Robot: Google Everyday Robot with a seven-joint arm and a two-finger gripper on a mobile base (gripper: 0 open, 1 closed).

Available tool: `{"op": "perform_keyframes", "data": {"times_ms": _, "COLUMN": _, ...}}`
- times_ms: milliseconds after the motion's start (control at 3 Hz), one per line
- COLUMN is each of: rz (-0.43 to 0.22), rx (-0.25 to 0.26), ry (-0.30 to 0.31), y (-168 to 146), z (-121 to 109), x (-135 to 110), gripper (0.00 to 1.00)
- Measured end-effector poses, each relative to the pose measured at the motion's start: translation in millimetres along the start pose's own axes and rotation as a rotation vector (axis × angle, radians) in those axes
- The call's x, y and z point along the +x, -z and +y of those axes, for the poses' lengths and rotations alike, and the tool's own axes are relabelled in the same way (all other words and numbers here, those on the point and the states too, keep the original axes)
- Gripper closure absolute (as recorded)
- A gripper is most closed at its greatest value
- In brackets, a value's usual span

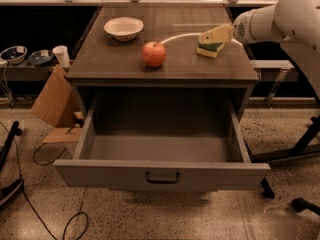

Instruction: Place sponge into top drawer

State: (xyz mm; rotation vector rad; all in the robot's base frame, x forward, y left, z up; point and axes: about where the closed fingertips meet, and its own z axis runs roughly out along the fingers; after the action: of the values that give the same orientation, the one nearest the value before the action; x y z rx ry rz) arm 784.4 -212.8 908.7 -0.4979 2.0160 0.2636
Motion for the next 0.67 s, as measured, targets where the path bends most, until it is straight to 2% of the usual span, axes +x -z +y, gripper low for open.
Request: {"op": "perform_keyframes", "data": {"times_ms": 667, "rz": 0.049, "rx": 0.079, "ry": 0.144, "y": -16.9, "z": -2.6, "x": 9.3, "gripper": 0.0}}
